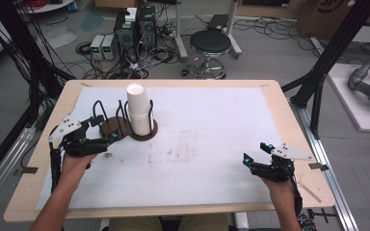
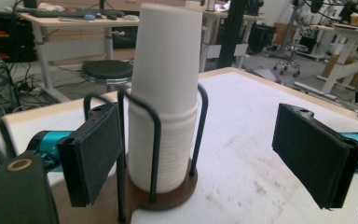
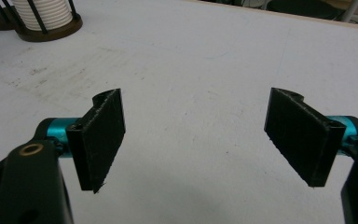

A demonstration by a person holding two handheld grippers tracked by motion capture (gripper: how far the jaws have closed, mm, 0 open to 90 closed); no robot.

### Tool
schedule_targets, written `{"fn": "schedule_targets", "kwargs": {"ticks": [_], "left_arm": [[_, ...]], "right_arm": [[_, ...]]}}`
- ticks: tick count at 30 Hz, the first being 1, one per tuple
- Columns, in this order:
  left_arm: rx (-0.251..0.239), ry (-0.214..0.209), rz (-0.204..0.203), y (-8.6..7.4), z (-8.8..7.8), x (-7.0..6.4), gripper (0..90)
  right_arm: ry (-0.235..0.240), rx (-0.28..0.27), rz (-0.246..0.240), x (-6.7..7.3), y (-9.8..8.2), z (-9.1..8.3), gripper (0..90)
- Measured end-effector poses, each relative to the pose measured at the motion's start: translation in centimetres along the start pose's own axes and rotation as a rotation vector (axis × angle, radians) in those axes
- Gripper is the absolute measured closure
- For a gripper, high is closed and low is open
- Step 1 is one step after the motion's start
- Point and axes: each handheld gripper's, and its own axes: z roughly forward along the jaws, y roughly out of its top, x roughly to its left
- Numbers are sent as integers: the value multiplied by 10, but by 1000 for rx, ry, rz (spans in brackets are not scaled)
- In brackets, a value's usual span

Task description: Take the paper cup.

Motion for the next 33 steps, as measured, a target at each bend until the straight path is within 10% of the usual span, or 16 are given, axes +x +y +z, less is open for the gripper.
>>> {"fn": "schedule_targets", "kwargs": {"ticks": [15, 33], "left_arm": [[97, -39, 67, 73, 70, 11, 157], [171, 1, 44, 72, 103, 21, 276]], "right_arm": [[5, 11, 2, 0, -1, 1, 206], [20, 15, 11, -1, -2, 0, 206]]}}
